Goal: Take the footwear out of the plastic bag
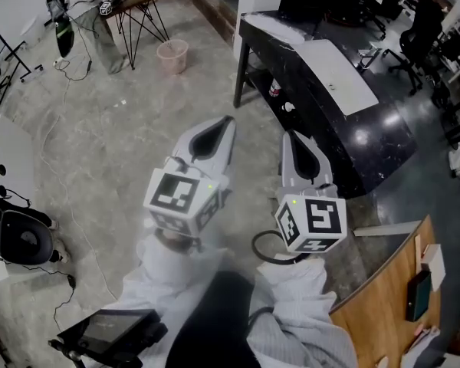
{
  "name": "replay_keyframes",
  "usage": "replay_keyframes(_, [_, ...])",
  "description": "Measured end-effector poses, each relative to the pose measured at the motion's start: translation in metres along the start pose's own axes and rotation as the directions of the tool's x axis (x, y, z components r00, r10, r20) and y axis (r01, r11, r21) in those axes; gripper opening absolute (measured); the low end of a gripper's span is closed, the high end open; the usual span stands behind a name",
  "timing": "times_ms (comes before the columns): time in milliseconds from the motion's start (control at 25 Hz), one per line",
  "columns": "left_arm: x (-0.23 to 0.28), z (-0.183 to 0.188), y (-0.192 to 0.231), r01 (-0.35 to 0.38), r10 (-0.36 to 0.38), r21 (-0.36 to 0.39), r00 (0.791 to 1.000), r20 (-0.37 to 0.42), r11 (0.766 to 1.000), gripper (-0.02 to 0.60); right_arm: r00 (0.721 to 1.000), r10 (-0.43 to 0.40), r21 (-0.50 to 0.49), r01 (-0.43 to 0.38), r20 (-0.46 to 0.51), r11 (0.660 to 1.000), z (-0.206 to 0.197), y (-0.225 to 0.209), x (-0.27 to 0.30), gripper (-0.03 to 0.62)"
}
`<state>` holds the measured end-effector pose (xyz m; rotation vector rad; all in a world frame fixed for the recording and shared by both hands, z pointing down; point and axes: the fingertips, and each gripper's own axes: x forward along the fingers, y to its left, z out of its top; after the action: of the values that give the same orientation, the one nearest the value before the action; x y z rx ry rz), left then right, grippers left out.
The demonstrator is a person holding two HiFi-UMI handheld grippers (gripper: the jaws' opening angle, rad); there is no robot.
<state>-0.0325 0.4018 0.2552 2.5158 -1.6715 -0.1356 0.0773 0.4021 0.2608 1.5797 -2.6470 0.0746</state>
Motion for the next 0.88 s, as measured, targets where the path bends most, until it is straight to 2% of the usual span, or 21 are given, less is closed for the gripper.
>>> replay_keyframes(160, [0.031, -0.009, 0.025, -0.005, 0.005, -0.002, 1.000, -0.020, 1.000, 0.000, 1.000, -0.008, 0.020, 0.008, -0.022, 1.000, -0.011, -0.014, 0.035, 0.014])
replay_keyframes(320, [0.084, -0.011, 0.066, 0.003, -0.002, 0.014, 1.000, -0.027, 1.000, 0.000, 0.999, -0.026, 0.028, 0.026, -0.023, 0.999, -0.012, -0.033, 0.096, 0.014])
replay_keyframes(640, [0.216, 0.001, 0.148, 0.113, -0.111, 0.028, 0.992, -0.057, 0.993, 0.000, 0.993, -0.116, 0.043, 0.116, -0.023, 0.992, -0.003, -0.072, 0.240, 0.014])
replay_keyframes(880, [0.300, -0.008, 0.190, 0.152, -0.150, 0.021, 0.984, -0.099, 0.988, 0.000, 0.986, -0.154, 0.069, 0.159, -0.068, 0.985, -0.017, -0.105, 0.323, 0.014])
